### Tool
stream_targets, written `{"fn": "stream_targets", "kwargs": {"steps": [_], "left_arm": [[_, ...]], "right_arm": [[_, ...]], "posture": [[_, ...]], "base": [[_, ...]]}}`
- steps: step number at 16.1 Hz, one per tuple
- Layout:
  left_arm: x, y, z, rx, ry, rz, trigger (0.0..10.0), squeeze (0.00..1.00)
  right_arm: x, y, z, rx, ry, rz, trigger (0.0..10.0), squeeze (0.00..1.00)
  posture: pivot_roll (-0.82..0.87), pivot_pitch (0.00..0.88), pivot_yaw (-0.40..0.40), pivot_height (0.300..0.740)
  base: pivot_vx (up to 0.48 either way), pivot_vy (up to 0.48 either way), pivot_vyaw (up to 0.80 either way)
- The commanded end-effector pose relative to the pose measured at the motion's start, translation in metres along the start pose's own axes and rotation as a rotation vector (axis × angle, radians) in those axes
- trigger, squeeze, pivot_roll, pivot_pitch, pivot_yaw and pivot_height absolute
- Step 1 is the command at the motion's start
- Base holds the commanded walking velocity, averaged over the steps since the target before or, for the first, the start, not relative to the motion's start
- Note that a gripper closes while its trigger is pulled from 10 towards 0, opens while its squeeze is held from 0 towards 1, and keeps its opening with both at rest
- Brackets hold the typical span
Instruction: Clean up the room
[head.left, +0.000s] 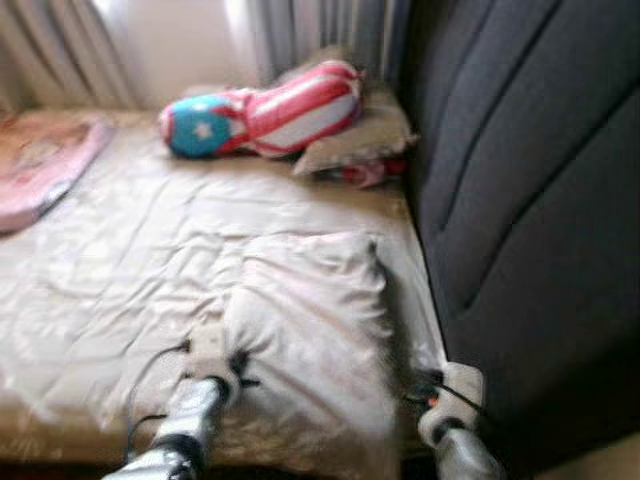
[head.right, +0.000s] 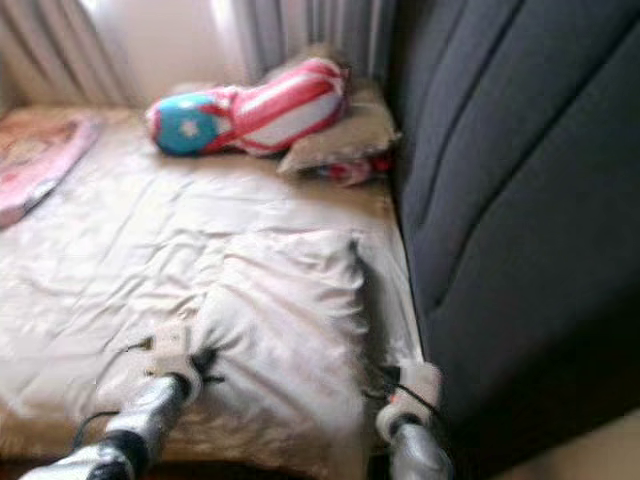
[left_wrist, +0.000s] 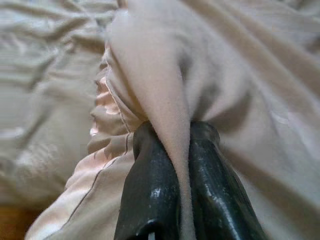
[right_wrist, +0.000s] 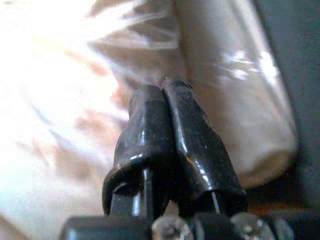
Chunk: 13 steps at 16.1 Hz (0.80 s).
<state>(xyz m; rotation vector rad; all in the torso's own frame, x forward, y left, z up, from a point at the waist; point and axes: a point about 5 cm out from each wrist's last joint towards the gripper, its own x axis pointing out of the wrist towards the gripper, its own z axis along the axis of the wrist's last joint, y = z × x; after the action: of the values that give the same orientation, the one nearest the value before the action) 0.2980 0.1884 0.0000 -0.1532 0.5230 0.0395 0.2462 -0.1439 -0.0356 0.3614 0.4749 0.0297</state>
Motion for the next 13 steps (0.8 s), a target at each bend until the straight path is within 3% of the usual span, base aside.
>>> {"fn": "stream_targets", "kwargs": {"steps": [1,4,13], "left_arm": [[0.0031,-0.006,0.0149,0.005,-0.064,-0.016,10.0,0.0],[0.0029,-0.0071,0.0135,0.005,-0.059,-0.022,10.0,0.0],[0.0022,-0.0112,0.008,0.023,-0.038,-0.063,10.0,0.0]], "right_arm": [[-0.0051,-0.0147,-0.002,0.0,0.011,-0.044,10.0,0.0],[-0.0056,-0.0153,-0.0027,0.003,0.014,-0.046,10.0,0.0],[-0.0058,-0.0085,-0.0111,-0.009,0.072,-0.009,10.0,0.0]], "posture": [[-0.02,0.0,0.014,0.74],[-0.02,0.0,0.013,0.74],[-0.02,0.0,0.013,0.74]], "base": [[0.292,0.0,0.0],[0.289,0.0,0.0],[0.0,0.0,0.0]]}}
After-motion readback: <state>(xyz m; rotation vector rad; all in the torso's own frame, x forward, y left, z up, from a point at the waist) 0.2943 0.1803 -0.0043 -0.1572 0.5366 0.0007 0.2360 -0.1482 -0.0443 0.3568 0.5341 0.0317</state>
